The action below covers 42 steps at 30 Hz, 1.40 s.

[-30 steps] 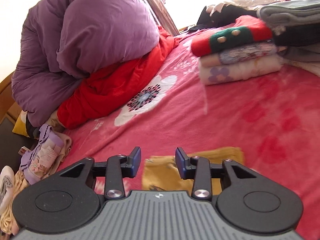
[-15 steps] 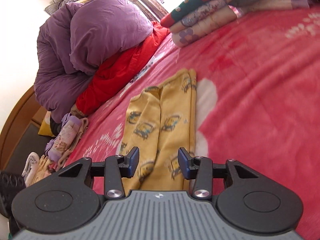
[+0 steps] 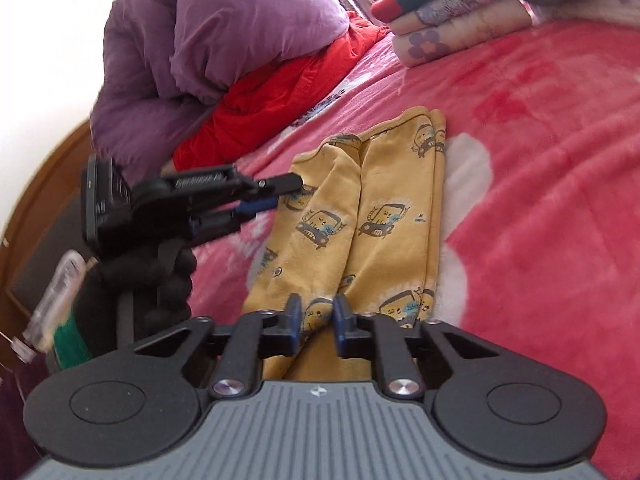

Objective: Fold clothes

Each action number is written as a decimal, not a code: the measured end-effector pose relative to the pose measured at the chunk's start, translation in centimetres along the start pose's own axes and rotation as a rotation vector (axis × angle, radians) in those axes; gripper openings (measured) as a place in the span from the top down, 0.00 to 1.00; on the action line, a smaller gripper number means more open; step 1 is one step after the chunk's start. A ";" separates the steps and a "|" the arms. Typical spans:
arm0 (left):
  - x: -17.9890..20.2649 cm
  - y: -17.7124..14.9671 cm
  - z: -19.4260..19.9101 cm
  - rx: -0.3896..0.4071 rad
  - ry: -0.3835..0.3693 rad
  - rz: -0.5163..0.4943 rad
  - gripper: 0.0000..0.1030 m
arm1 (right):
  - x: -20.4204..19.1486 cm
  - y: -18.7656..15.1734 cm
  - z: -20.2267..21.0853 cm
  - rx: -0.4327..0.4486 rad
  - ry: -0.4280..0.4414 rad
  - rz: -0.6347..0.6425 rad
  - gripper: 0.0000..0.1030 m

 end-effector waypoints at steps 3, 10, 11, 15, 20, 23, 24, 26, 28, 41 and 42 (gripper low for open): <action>0.4 0.4 0.4 0.043 0.007 -0.041 1.00 | -0.6 -0.5 0.1 0.001 -0.042 0.070 0.90; -0.3 0.1 -0.4 -0.007 -0.008 -0.063 1.00 | -0.7 -0.9 0.6 0.003 -0.074 0.093 0.88; -0.2 0.2 -0.4 -0.011 -0.010 -0.070 0.95 | -0.6 -0.9 0.6 0.003 -0.058 0.077 0.87; 1.7 2.4 1.0 0.046 0.032 -0.235 0.85 | -0.9 -0.7 0.8 0.016 -0.049 0.077 0.87; 5.7 3.7 -1.1 -0.005 -0.057 -0.502 0.83 | -1.1 -0.9 0.6 0.008 -0.051 0.081 0.86; 6.9 3.6 -3.5 -0.058 -0.063 -0.627 0.76 | -1.3 -1.0 0.6 0.008 -0.052 0.091 0.82; 7.2 3.4 -4.2 -0.076 -0.064 -0.660 0.73 | -1.2 -1.0 0.6 0.004 -0.049 0.086 0.80; 7.3 2.7 -5.6 -0.115 -0.060 -0.697 0.70 | -1.1 -1.1 0.4 0.000 -0.045 0.079 0.76; 7.4 1.9 -6.2 -0.132 -0.051 -0.746 0.70 | -1.1 -1.0 0.3 -0.002 -0.042 0.082 0.76; 5.9 3.4 -5.1 0.013 -0.003 -0.616 0.66 | -1.3 -1.3 0.1 -0.016 -0.051 0.094 0.74; 5.6 3.4 -5.1 0.014 0.014 -0.610 0.66 | -1.2 -1.4 0.2 -0.011 -0.054 0.093 0.74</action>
Point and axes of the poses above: each gripper's, at about its wrist camera, not at the fingertips, and z roughly against the way its jaws point, x to its right, y to its top, the point moved 3 cm from there along -z, roughly the way its jaws point, and after that the axes turned 12 degrees about -z, right-handed, at the moved point
